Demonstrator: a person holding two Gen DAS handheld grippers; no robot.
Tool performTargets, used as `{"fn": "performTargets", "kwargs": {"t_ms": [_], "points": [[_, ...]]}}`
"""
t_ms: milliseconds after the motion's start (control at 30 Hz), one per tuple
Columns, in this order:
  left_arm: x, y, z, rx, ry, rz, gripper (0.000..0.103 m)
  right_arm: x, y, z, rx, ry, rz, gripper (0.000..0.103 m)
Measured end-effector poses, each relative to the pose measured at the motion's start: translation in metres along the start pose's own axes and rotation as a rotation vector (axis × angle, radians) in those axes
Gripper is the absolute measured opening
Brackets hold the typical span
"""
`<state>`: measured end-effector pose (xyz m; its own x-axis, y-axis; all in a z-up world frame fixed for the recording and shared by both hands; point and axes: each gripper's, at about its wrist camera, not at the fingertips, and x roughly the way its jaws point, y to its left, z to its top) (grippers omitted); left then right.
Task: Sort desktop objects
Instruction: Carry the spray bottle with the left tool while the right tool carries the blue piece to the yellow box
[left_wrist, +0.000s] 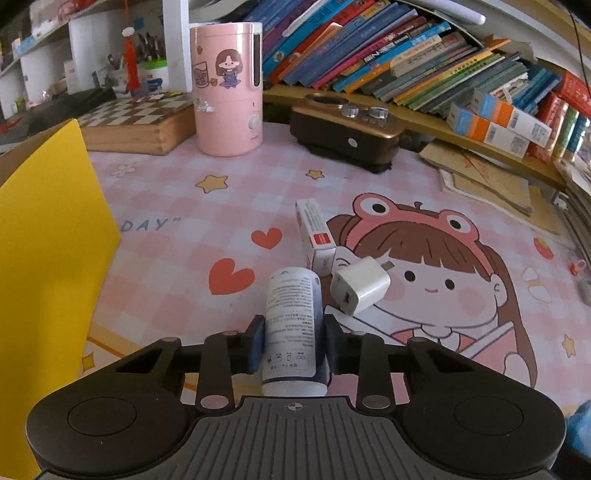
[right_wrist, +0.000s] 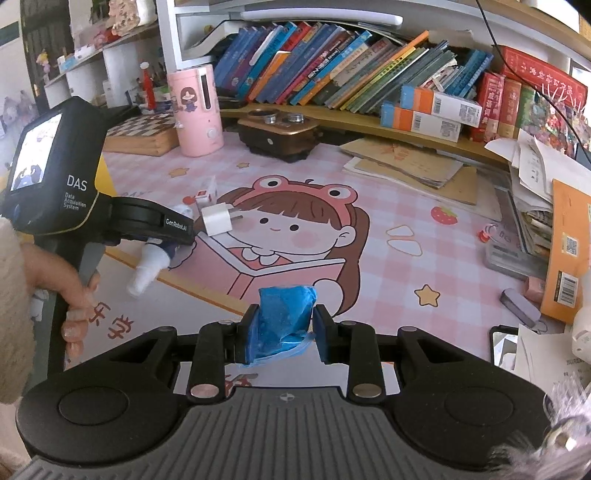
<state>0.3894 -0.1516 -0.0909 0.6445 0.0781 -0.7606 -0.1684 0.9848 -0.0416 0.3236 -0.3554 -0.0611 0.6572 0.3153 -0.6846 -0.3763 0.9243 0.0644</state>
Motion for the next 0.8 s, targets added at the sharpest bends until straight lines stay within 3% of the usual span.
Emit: {"fn": "performTargets", "kwargs": {"t_ms": [200,500,633,800], "points": [[-0.023,0.009,-0.008,-0.023,-0.014,-0.058,0.031,-0.007,0.005,-0.001,-0.009,-0.004,0.006,0.028],[-0.093,0.039,-0.024,-0.128,-0.053,-0.248,0.031,-0.029,0.018,0.0,-0.021,-0.022,0.032,0.028],[-0.126,0.059,-0.037,-0.187,-0.06,-0.325,0.031,-0.043,0.028,0.004,-0.017,-0.034,0.059,0.028],[-0.162,0.083,-0.052,-0.199,-0.091,-0.362,0.031,-0.058,0.046,0.003,0.029,-0.01,0.131,0.028]]}}
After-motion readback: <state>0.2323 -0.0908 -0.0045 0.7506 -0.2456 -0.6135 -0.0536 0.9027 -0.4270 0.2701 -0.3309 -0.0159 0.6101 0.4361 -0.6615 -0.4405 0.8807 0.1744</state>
